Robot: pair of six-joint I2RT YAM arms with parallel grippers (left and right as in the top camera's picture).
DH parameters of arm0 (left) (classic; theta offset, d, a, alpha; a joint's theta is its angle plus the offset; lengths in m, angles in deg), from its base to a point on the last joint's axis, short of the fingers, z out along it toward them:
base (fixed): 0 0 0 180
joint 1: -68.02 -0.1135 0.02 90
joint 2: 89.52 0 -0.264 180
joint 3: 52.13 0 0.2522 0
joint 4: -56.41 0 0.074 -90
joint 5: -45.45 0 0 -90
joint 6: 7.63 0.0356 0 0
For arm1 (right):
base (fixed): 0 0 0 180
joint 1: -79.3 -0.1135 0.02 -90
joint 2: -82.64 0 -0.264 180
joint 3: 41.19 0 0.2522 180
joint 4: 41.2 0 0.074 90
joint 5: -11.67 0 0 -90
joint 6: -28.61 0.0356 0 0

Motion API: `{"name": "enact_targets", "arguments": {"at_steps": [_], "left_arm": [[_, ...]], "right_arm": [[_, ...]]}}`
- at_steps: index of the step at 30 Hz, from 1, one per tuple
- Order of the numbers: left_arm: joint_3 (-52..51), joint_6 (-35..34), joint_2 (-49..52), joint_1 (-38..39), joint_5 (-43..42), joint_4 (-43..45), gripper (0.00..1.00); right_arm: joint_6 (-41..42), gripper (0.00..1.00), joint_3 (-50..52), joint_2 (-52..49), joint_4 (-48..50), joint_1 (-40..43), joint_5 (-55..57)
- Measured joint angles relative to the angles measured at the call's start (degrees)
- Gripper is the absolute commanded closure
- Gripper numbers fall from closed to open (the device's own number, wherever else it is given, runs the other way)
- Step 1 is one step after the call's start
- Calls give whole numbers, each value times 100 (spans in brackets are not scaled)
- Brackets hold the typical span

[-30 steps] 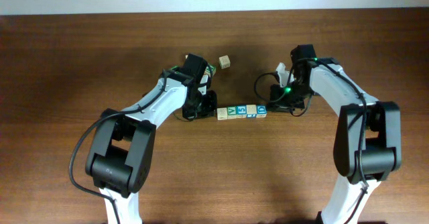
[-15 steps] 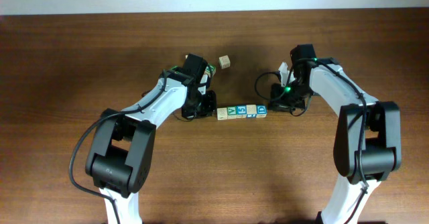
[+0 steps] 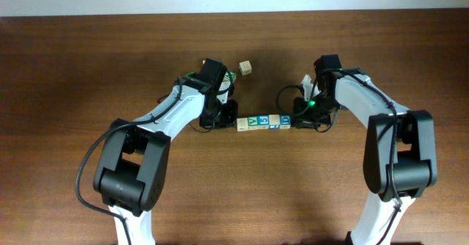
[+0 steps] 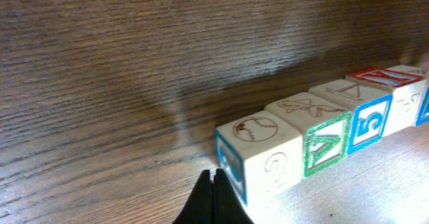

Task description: Rotate 5 blocks

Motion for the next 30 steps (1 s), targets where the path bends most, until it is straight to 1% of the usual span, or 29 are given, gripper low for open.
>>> {"name": "enact_targets", "arguments": {"at_steps": [10,24,30], "left_arm": [[0,0,0,-28,9,-11,100],[0,2,0,-24,9,4,100],[0,2,4,-24,9,20,100]], "right_arm": [[11,84,0,0,-2,-153,11],[-26,84,2,0,225,42,0],[-63,91,13,-2,350,42,-289]]}}
